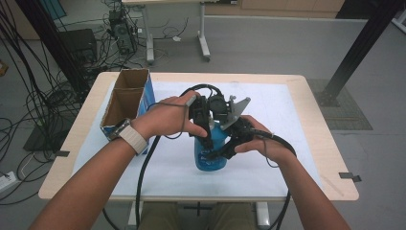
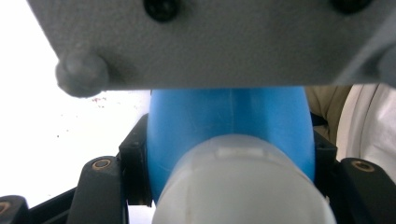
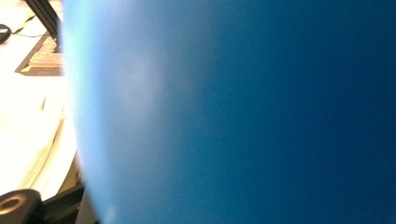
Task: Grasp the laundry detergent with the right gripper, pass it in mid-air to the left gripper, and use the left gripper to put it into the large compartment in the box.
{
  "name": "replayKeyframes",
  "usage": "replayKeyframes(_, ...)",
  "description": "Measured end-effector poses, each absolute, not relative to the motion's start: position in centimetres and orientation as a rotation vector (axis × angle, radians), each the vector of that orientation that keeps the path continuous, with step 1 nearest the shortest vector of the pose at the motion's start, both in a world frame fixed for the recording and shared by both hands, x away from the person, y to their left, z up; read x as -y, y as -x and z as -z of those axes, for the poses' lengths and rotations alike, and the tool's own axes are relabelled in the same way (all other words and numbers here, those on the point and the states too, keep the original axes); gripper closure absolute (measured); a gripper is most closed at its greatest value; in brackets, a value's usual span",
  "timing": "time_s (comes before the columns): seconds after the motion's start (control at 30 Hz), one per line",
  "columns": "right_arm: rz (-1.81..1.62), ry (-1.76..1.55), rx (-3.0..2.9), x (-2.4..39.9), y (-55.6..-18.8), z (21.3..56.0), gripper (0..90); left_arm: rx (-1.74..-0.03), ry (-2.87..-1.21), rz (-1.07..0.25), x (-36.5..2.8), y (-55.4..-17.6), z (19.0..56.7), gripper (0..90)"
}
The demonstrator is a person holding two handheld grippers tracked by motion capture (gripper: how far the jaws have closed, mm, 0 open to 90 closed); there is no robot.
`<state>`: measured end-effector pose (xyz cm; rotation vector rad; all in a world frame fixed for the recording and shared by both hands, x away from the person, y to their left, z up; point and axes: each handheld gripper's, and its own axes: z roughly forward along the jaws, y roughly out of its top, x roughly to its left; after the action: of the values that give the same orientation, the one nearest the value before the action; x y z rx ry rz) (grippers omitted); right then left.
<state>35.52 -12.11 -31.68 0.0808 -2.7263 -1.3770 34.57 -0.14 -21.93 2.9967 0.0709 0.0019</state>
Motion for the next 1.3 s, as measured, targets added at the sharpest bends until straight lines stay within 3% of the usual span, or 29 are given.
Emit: replayKeyframes(1.3,1.385,-0.11,2.737,11.9,-35.24,31.34,42.7,-0.09,-2.995,-0.016,-0.15,-34.14,21.61,37.9)
